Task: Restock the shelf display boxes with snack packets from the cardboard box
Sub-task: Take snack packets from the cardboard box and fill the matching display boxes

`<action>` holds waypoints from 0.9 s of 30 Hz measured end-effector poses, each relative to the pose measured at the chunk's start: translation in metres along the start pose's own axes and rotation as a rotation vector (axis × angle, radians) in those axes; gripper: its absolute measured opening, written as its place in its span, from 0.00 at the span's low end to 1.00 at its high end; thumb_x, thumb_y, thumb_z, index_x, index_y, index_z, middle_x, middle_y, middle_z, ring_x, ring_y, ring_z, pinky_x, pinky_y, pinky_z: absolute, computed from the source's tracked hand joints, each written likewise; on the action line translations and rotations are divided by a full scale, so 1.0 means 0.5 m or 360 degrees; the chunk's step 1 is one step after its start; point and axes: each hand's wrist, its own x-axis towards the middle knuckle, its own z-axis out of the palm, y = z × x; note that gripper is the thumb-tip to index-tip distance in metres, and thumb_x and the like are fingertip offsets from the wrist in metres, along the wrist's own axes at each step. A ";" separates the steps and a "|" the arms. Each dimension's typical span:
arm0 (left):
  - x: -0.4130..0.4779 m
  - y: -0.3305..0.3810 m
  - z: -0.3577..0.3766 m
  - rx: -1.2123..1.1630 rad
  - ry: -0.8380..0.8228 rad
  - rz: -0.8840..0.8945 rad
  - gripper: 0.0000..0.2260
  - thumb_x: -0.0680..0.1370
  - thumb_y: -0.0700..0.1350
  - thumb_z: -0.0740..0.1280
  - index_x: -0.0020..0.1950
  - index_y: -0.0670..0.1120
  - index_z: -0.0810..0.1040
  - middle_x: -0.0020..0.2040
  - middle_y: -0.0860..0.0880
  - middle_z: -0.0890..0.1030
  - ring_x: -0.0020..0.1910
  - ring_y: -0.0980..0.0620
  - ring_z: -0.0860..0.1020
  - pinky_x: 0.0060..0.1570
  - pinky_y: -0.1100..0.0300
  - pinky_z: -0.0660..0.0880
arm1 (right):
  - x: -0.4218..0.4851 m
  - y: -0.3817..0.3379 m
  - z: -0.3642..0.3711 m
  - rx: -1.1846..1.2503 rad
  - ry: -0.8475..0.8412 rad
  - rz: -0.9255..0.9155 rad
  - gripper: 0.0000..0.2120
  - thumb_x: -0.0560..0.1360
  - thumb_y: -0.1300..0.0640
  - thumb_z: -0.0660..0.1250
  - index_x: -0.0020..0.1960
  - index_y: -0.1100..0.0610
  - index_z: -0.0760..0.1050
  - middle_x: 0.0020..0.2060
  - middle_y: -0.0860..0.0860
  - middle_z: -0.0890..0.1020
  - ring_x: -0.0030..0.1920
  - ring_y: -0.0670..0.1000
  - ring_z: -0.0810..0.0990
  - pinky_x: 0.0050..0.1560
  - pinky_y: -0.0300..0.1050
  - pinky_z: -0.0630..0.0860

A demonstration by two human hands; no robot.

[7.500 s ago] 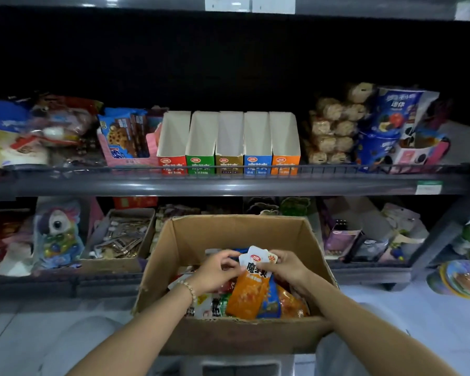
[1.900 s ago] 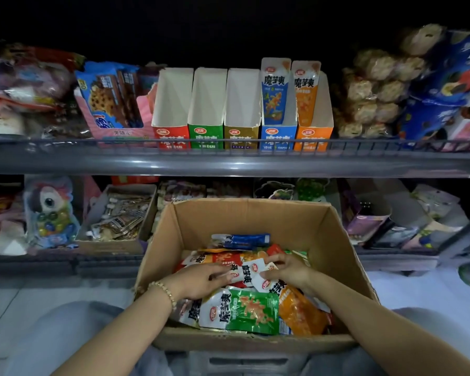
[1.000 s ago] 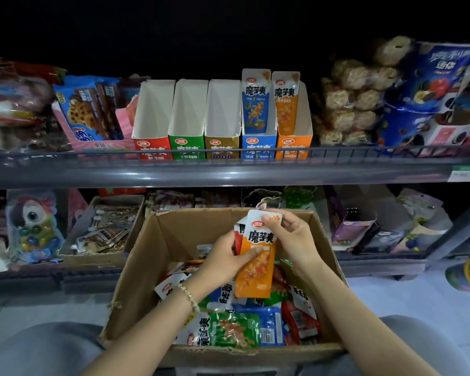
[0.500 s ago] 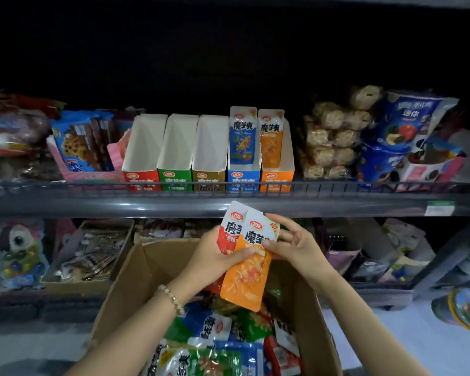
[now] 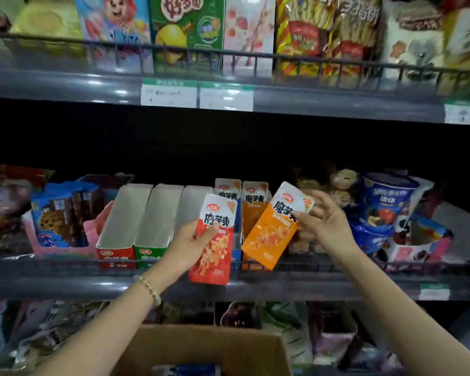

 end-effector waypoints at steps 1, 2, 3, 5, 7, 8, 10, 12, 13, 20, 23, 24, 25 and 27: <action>0.018 0.005 -0.004 0.0009 0.0026 0.0004 0.10 0.79 0.52 0.62 0.49 0.46 0.75 0.39 0.52 0.83 0.35 0.60 0.82 0.33 0.70 0.74 | 0.026 -0.011 0.001 -0.0063 0.0036 -0.0082 0.17 0.73 0.69 0.68 0.57 0.54 0.71 0.44 0.46 0.83 0.40 0.40 0.83 0.35 0.38 0.80; 0.034 0.011 -0.005 0.0023 0.0061 0.0022 0.10 0.79 0.51 0.62 0.48 0.45 0.75 0.37 0.52 0.83 0.33 0.61 0.82 0.31 0.72 0.73 | 0.052 -0.017 0.006 -0.0145 0.0060 -0.0166 0.17 0.73 0.70 0.68 0.58 0.57 0.71 0.45 0.47 0.82 0.40 0.38 0.82 0.36 0.37 0.80; 0.051 0.015 -0.006 0.0032 0.0096 0.0049 0.10 0.79 0.51 0.62 0.47 0.45 0.75 0.34 0.52 0.82 0.30 0.62 0.81 0.29 0.73 0.72 | 0.076 -0.021 0.012 -0.0204 0.0073 -0.0233 0.18 0.72 0.72 0.68 0.58 0.59 0.70 0.45 0.48 0.81 0.40 0.37 0.81 0.36 0.35 0.79; 0.079 0.021 -0.005 0.0044 0.0146 0.0077 0.09 0.79 0.50 0.62 0.44 0.45 0.74 0.33 0.52 0.81 0.29 0.62 0.80 0.27 0.73 0.71 | 0.123 -0.017 0.027 -0.0284 0.0073 -0.0281 0.18 0.71 0.74 0.67 0.58 0.61 0.70 0.46 0.51 0.80 0.40 0.40 0.81 0.36 0.32 0.77; 0.102 0.019 -0.007 0.0038 0.0172 0.0059 0.10 0.79 0.51 0.62 0.46 0.45 0.74 0.36 0.51 0.82 0.34 0.58 0.82 0.29 0.71 0.72 | 0.163 -0.005 0.049 -0.0380 0.0045 -0.0266 0.19 0.72 0.72 0.67 0.58 0.58 0.70 0.46 0.50 0.78 0.42 0.46 0.79 0.36 0.31 0.76; 0.112 0.016 -0.007 0.0023 0.0181 0.0035 0.10 0.79 0.52 0.62 0.48 0.45 0.74 0.38 0.50 0.82 0.35 0.57 0.82 0.30 0.70 0.72 | 0.179 0.001 0.059 -0.0475 0.0031 -0.0239 0.19 0.73 0.71 0.67 0.58 0.56 0.69 0.46 0.47 0.77 0.43 0.46 0.78 0.38 0.31 0.76; 0.128 0.010 -0.008 0.0012 0.0211 -0.0005 0.10 0.78 0.53 0.62 0.49 0.46 0.74 0.40 0.50 0.83 0.34 0.58 0.81 0.30 0.69 0.72 | 0.210 0.013 0.075 -0.0729 -0.0023 -0.0223 0.18 0.73 0.68 0.68 0.59 0.55 0.70 0.46 0.45 0.76 0.45 0.46 0.77 0.43 0.36 0.75; 0.139 0.002 -0.007 0.0039 0.0218 -0.0030 0.10 0.78 0.54 0.62 0.48 0.47 0.74 0.40 0.51 0.83 0.34 0.59 0.81 0.31 0.68 0.72 | 0.236 0.024 0.090 -0.0903 -0.0157 -0.0210 0.17 0.73 0.67 0.68 0.58 0.55 0.70 0.47 0.48 0.77 0.48 0.50 0.79 0.45 0.42 0.76; 0.144 -0.003 -0.008 0.0049 0.0211 -0.0048 0.10 0.78 0.54 0.62 0.49 0.48 0.74 0.41 0.51 0.83 0.35 0.58 0.81 0.32 0.67 0.72 | 0.246 0.031 0.098 -0.0982 -0.0226 -0.0176 0.15 0.73 0.67 0.68 0.56 0.55 0.70 0.47 0.50 0.78 0.49 0.52 0.80 0.46 0.44 0.77; 0.162 -0.045 -0.009 0.0078 0.0176 -0.0183 0.15 0.75 0.60 0.63 0.52 0.50 0.74 0.45 0.50 0.84 0.42 0.51 0.83 0.43 0.57 0.77 | 0.263 0.087 0.129 -0.1455 -0.0191 -0.0174 0.10 0.74 0.64 0.66 0.54 0.56 0.74 0.49 0.53 0.81 0.49 0.52 0.80 0.45 0.46 0.78; 0.162 -0.043 -0.009 0.0047 0.0192 -0.0197 0.16 0.75 0.60 0.63 0.52 0.49 0.75 0.43 0.50 0.84 0.41 0.51 0.83 0.42 0.58 0.77 | 0.269 0.094 0.128 -0.1490 -0.0121 -0.0198 0.09 0.75 0.64 0.65 0.54 0.56 0.75 0.47 0.53 0.82 0.49 0.52 0.81 0.43 0.42 0.75; 0.161 -0.043 -0.009 0.0041 0.0192 -0.0203 0.16 0.75 0.60 0.63 0.52 0.49 0.74 0.44 0.50 0.84 0.41 0.51 0.83 0.42 0.58 0.77 | 0.271 0.098 0.129 -0.1523 -0.0105 -0.0205 0.09 0.75 0.64 0.66 0.54 0.55 0.75 0.48 0.53 0.82 0.49 0.52 0.81 0.44 0.42 0.76; 0.161 -0.043 -0.009 0.0038 0.0188 -0.0209 0.16 0.75 0.60 0.63 0.52 0.49 0.74 0.44 0.50 0.84 0.42 0.51 0.83 0.42 0.58 0.77 | 0.273 0.101 0.129 -0.1569 -0.0083 -0.0216 0.10 0.75 0.63 0.66 0.55 0.54 0.76 0.48 0.53 0.82 0.50 0.52 0.81 0.45 0.41 0.75; 0.159 -0.042 -0.010 0.0033 0.0184 -0.0215 0.16 0.74 0.60 0.63 0.54 0.50 0.74 0.46 0.51 0.84 0.43 0.52 0.83 0.41 0.59 0.77 | 0.272 0.104 0.132 -0.1648 -0.0067 -0.0239 0.12 0.75 0.61 0.66 0.58 0.53 0.75 0.51 0.52 0.82 0.52 0.51 0.80 0.45 0.38 0.72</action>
